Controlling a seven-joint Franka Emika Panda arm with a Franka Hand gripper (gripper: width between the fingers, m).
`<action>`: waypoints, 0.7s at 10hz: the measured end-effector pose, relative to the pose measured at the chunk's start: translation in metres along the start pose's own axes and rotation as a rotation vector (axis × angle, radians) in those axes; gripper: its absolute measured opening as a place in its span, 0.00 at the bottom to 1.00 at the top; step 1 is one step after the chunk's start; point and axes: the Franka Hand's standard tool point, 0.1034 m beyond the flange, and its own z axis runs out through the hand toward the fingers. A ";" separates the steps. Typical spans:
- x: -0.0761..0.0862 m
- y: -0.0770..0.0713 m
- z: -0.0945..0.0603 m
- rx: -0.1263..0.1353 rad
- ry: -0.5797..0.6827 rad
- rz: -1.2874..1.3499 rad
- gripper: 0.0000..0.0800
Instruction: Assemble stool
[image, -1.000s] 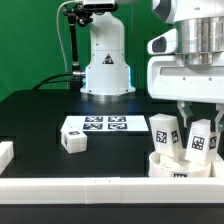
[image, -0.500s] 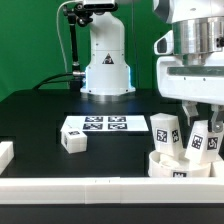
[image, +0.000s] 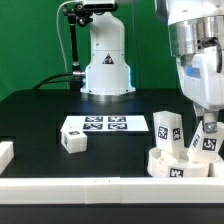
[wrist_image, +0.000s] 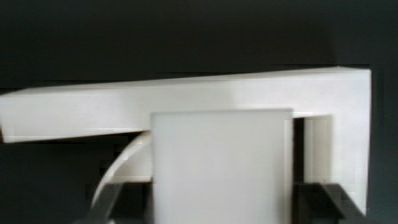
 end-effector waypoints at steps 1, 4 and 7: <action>0.000 0.000 0.000 0.001 -0.006 0.092 0.42; 0.000 0.000 0.000 0.000 -0.030 0.282 0.42; -0.002 0.001 0.000 -0.001 -0.032 0.275 0.77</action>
Offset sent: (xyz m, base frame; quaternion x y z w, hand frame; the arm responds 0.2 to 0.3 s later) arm 0.0000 0.0000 0.0000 0.0000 0.0000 0.1938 0.9810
